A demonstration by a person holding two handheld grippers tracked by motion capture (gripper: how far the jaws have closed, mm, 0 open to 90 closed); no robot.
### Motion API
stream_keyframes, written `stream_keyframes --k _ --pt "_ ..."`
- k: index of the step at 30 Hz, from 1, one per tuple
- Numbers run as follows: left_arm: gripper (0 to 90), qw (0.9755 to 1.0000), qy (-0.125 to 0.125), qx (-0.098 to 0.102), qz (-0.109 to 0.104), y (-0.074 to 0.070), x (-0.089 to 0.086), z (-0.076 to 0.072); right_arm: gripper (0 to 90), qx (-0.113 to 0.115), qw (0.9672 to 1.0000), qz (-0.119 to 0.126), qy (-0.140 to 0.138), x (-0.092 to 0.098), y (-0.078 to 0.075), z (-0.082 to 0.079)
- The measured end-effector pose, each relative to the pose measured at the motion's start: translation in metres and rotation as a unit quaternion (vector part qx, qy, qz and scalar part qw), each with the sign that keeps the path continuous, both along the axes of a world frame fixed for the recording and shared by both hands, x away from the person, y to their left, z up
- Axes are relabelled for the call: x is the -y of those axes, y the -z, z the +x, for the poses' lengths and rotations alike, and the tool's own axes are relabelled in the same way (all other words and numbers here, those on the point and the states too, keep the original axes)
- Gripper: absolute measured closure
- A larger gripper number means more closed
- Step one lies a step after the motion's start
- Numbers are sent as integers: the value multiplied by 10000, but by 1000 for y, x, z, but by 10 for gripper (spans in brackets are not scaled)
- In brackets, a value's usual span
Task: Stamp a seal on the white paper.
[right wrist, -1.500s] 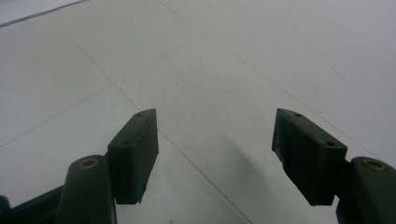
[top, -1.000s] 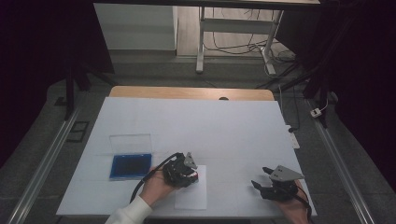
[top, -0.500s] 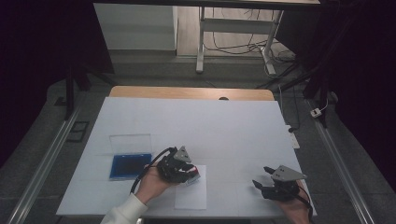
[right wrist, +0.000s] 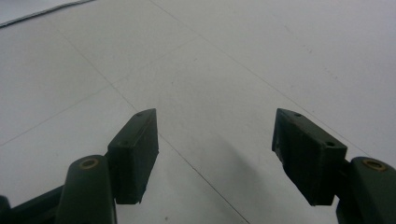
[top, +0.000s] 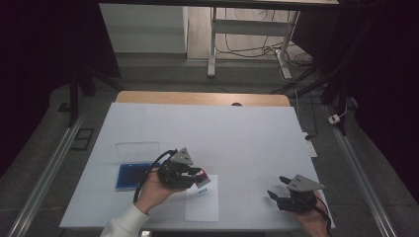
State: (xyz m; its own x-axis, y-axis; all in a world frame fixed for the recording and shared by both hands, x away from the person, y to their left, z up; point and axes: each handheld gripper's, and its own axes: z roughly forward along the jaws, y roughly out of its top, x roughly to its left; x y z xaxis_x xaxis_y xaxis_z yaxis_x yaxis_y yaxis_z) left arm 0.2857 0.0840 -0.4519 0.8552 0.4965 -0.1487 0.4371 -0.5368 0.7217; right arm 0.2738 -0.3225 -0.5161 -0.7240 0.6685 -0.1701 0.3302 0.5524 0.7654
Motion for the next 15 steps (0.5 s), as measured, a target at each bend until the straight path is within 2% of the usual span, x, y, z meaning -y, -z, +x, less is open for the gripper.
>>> stream_keyframes --k 10,15 --pt "697 9999 -28 57 -141 -12 -15 -5 311 -11 10000 39 19 0 0 1" --pt "697 9996 -147 65 -222 -15 -27 -7 312 3 10000 56 -13 -2 0 2"
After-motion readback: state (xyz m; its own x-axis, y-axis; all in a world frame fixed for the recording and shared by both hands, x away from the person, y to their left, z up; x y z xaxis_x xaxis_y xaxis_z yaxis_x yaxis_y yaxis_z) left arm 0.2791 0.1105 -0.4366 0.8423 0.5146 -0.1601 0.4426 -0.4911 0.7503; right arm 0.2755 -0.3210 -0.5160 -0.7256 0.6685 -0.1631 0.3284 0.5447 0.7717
